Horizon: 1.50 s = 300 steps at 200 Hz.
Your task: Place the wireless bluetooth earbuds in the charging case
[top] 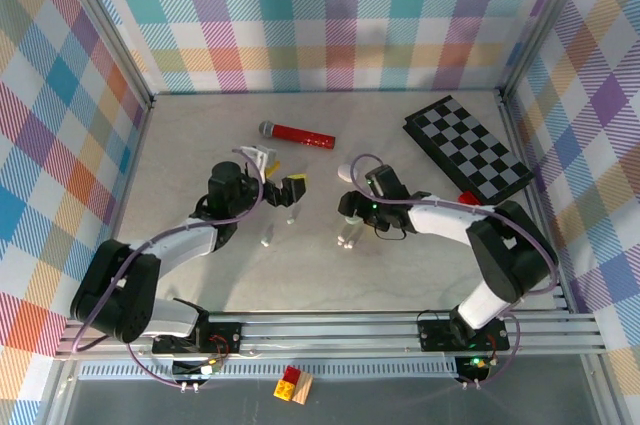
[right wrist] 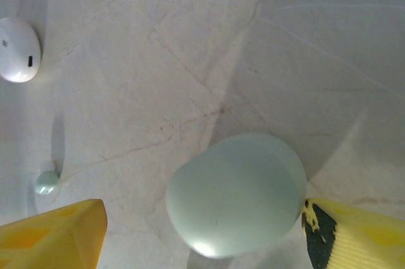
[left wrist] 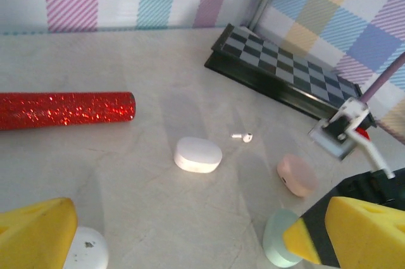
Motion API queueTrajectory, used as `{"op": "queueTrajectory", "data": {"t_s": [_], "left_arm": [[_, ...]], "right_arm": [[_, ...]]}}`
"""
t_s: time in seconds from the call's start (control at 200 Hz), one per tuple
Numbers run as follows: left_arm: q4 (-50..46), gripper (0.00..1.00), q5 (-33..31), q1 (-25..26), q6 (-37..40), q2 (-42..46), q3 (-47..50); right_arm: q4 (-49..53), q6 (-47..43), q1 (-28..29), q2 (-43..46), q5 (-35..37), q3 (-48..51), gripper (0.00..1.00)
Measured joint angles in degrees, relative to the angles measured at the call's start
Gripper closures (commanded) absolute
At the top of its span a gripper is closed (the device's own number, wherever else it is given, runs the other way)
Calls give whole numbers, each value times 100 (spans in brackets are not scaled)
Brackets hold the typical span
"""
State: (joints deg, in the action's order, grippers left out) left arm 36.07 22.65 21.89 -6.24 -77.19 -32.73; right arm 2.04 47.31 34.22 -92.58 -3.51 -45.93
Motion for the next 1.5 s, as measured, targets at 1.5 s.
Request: {"op": "queueTrajectory", "data": {"t_s": [1.5], "left_arm": [[-708,0,-715,-227,-258,363,146]], "right_arm": [[2612,-2092,1005,-1471,1541,-2203,36]]}}
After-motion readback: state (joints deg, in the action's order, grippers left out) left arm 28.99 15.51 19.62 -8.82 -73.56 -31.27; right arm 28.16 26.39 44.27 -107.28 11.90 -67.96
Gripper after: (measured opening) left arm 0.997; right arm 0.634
